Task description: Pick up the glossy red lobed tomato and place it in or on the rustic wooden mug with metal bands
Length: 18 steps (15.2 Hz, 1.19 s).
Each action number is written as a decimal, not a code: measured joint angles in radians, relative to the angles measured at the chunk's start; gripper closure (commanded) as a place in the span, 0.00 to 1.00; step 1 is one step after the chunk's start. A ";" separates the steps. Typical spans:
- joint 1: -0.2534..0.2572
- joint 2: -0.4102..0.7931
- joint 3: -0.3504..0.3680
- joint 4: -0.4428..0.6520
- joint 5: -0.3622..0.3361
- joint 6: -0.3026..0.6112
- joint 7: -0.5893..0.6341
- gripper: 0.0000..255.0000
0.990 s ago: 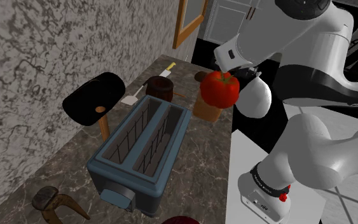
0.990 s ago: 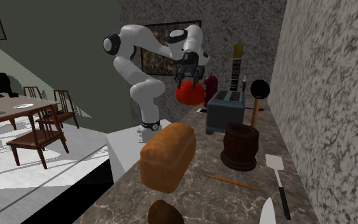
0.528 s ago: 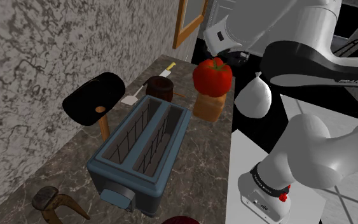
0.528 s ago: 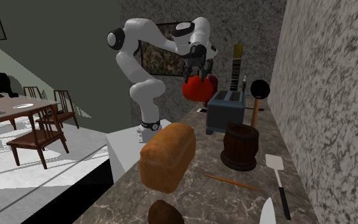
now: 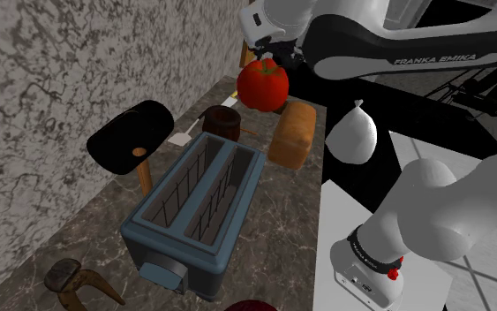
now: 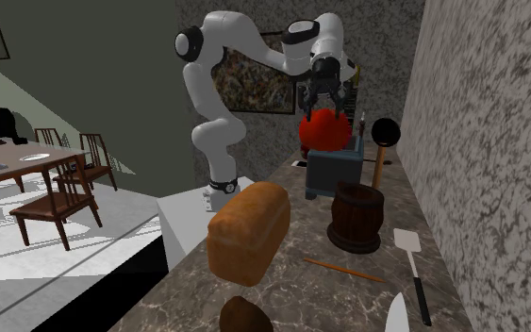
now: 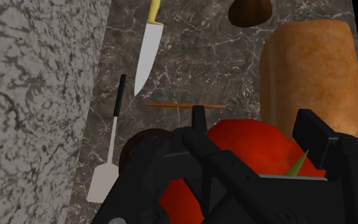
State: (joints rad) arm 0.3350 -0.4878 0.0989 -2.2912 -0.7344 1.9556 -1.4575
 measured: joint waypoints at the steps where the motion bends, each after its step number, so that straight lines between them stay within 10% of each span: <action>1: -0.001 0.036 0.006 0.039 0.001 -0.007 0.002 1.00; 8: -0.028 0.295 0.005 0.307 -0.023 -0.004 -0.014 1.00; 18: -0.035 0.324 0.002 0.221 -0.063 0.083 0.067 1.00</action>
State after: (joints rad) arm 0.3003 -0.1641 0.1008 -2.0705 -0.7974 2.0386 -1.3901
